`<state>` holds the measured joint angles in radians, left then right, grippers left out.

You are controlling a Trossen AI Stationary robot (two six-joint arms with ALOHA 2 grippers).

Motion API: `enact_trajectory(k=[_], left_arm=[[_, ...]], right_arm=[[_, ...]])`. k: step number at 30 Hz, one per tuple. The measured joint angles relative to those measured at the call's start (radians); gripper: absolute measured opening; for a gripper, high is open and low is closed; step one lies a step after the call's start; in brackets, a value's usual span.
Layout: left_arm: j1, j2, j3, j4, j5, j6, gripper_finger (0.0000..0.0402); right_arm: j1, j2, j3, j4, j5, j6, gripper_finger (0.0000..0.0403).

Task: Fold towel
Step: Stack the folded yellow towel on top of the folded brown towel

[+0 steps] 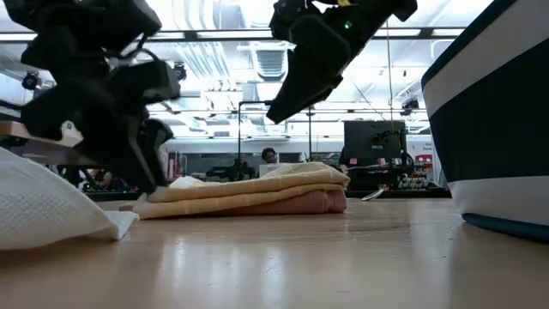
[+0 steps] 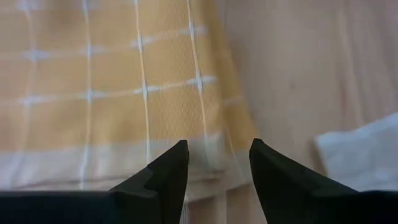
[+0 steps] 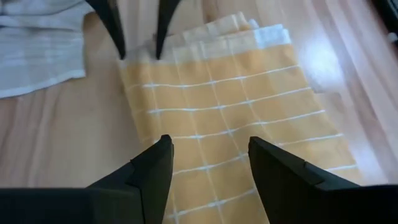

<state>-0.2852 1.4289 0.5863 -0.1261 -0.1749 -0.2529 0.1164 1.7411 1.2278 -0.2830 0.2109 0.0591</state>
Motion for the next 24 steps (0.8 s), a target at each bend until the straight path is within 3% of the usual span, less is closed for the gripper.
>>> enact_trajectory(k=[8, 21, 24], left_arm=[[-0.004, 0.141, 0.079, -0.056, -0.158, 0.001, 0.0167], [-0.034, 0.173, 0.173, -0.177, -0.141, -0.044, 0.0014], [-0.034, 0.173, 0.173, -0.176, -0.146, -0.067, 0.001]], right_arm=[[0.015, 0.017, -0.001, -0.002, 0.002, 0.046, 0.0199], [0.03, 0.066, -0.013, 0.029, 0.001, 0.086, 0.0199], [0.03, 0.091, -0.013, 0.027, 0.001, 0.086, 0.0199]])
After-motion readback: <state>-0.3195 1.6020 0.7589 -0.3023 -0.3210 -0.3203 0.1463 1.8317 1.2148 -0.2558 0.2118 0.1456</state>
